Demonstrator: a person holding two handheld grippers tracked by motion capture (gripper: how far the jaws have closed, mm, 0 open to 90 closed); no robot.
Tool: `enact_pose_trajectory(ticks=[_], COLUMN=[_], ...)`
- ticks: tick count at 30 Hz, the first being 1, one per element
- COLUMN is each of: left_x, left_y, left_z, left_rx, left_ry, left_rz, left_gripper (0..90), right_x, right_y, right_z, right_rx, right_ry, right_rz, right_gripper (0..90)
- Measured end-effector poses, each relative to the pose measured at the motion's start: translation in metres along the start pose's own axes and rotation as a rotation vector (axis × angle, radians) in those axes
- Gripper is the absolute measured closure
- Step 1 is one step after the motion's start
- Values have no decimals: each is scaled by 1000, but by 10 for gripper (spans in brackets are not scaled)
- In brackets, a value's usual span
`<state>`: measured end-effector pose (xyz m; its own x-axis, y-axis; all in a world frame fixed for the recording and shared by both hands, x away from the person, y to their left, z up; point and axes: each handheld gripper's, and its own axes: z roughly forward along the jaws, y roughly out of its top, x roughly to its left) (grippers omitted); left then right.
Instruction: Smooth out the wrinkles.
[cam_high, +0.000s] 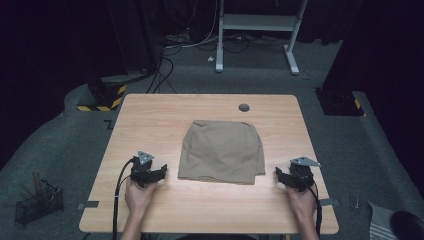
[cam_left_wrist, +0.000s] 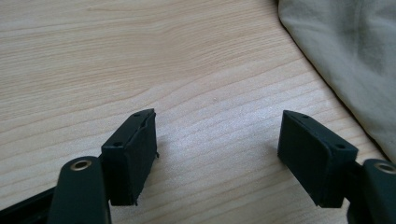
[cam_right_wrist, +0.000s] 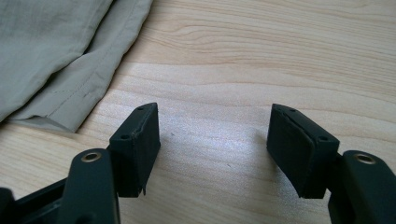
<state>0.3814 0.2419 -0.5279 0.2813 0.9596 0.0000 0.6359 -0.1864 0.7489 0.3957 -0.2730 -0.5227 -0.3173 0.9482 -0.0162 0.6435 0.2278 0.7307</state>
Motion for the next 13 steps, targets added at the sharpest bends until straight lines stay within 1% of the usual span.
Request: enact_pose_trajectory(ticks=[7, 12, 13], left_x=[-1, -3, -3], left_y=[0, -1, -1], left_z=[0, -1, 0], left_rx=[5, 10, 15], left_ry=[-2, -3, -6], left_rz=[5, 0, 7], left_gripper=[253, 220, 208], right_x=[0, 0, 0], right_y=[0, 0, 0], right_z=[0, 0, 0], right_rx=[1, 0, 1], right_ry=[0, 1, 1], right_rz=[2, 0, 0], right_gripper=[342, 336, 333])
